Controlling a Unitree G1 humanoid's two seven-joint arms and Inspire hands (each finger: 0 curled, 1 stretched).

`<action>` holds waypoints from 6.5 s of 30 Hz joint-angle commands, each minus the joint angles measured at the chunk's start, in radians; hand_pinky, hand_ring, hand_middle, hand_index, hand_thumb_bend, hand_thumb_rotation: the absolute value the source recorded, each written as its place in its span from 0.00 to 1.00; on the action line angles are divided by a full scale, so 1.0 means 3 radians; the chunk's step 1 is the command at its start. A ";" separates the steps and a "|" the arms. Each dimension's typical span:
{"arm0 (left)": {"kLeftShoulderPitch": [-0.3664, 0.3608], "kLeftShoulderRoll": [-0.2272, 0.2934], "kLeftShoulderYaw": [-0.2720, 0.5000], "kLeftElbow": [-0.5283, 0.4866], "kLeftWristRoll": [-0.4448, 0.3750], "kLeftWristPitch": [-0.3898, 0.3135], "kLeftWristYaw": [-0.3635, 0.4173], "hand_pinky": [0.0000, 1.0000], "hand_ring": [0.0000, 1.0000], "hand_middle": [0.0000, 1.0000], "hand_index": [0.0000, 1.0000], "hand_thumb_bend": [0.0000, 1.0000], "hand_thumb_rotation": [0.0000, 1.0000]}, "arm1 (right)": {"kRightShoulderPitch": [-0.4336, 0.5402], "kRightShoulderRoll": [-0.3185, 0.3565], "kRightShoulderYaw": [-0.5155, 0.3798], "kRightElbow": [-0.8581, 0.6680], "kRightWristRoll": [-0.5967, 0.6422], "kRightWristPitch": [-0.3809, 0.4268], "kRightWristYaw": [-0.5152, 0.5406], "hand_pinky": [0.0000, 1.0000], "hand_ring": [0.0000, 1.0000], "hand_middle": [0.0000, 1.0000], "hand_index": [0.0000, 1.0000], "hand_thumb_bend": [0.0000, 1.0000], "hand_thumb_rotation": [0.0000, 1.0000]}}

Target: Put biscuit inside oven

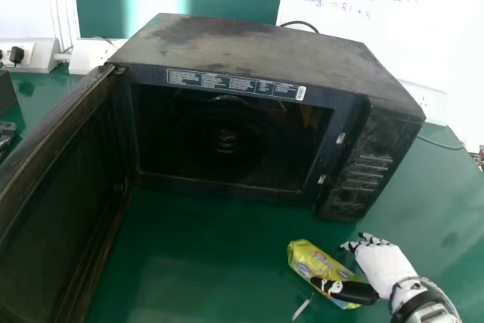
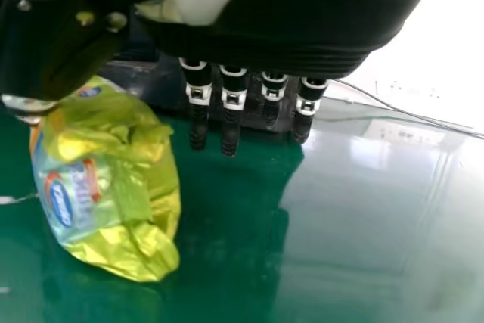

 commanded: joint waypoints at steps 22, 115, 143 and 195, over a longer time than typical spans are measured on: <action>0.0087 -0.0067 -0.0010 -0.0147 0.0054 0.0059 0.0052 0.77 0.89 0.97 0.98 0.88 0.99 | 0.0251 0.0040 -0.0007 -0.0216 -0.0175 -0.0041 0.0010 0.90 0.81 0.83 0.82 0.94 0.53; 0.0364 -0.0172 -0.0010 -0.0592 0.0025 0.0105 0.0034 0.75 0.88 0.96 0.97 0.88 0.96 | 0.0115 0.0004 0.0297 0.0282 -0.0195 -0.0493 -0.0738 0.50 0.59 0.67 0.70 0.89 0.19; 0.0449 -0.0257 -0.0008 -0.0790 0.0089 0.0182 0.0123 0.75 0.88 0.95 0.97 0.90 0.96 | 0.0090 -0.0076 0.0265 0.0222 -0.0098 -0.0471 -0.0429 0.62 0.67 0.73 0.71 0.98 0.27; 0.0572 -0.0367 -0.0034 -0.1015 0.0125 0.0199 0.0151 0.74 0.87 0.95 0.97 0.87 0.98 | 0.0174 0.0010 0.0347 0.0436 -0.0296 -0.0604 -0.1182 0.16 0.26 0.38 0.50 0.52 0.00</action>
